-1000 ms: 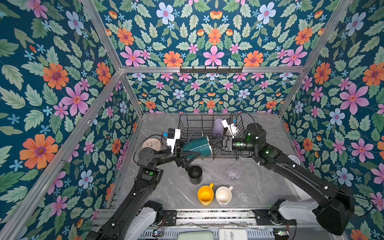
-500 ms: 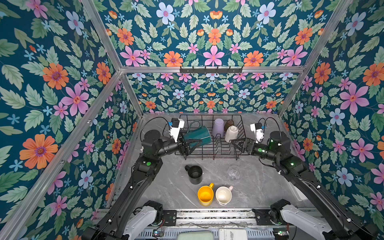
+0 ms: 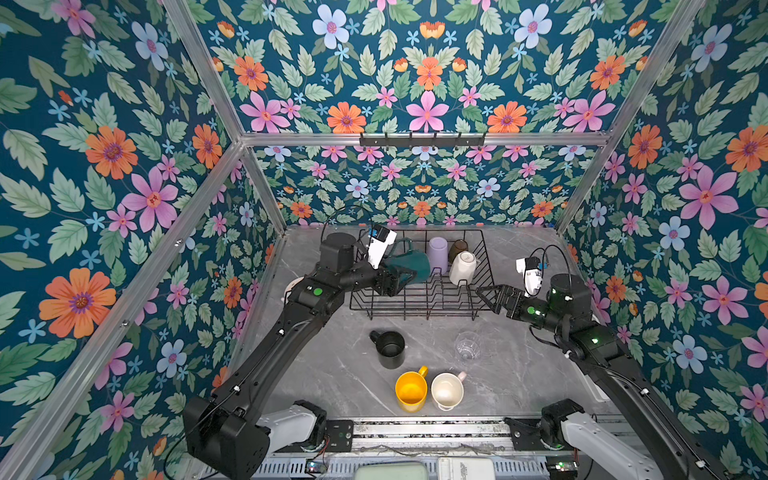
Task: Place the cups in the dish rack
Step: 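Open the right gripper and withdraw it while the left gripper holds the green mug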
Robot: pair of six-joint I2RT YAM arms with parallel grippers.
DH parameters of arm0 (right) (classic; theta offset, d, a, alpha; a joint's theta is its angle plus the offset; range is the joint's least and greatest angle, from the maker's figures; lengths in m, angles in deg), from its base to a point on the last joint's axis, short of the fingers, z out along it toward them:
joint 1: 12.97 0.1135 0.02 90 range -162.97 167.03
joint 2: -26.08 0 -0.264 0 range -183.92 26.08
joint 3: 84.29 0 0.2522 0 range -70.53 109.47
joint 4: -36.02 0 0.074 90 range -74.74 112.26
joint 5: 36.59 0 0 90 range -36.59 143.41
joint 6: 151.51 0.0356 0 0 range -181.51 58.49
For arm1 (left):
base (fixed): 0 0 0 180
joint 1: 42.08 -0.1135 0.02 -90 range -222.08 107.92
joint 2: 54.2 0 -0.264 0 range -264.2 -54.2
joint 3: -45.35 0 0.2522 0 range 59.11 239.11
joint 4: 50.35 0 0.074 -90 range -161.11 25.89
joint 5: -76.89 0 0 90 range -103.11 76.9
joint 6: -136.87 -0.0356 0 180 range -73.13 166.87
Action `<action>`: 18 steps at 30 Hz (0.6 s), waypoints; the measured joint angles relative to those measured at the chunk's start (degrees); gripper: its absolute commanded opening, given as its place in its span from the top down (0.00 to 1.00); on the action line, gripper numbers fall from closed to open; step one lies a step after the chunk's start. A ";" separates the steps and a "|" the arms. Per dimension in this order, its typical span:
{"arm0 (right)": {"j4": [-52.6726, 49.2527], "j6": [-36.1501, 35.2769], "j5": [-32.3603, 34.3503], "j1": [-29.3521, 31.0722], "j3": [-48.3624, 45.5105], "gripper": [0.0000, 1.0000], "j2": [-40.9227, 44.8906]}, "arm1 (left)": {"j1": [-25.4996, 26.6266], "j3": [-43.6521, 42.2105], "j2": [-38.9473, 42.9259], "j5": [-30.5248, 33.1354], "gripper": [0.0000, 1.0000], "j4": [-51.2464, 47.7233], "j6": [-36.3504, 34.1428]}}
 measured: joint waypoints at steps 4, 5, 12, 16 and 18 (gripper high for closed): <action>-0.55 -1.01 0.46 -0.13 -0.39 0.01 0.70 | 3.48 5.86 -4.24 4.83 1.00 -6.32 -5.97; -0.83 -1.22 0.81 -0.13 -0.57 0.01 0.96 | 4.26 7.39 -5.40 6.19 1.00 -7.76 -7.37; -1.73 -1.53 1.60 -0.22 -2.49 0.01 3.89 | 8.22 18.08 -14.86 14.34 1.00 -18.47 -14.95; -2.54 -1.53 1.92 -0.22 -3.98 0.01 6.16 | 9.88 21.75 -18.97 18.67 1.00 -23.17 -18.45; -2.71 -1.53 1.92 -0.22 -4.44 0.01 7.10 | 10.60 22.88 -20.39 20.02 1.00 -24.70 -19.85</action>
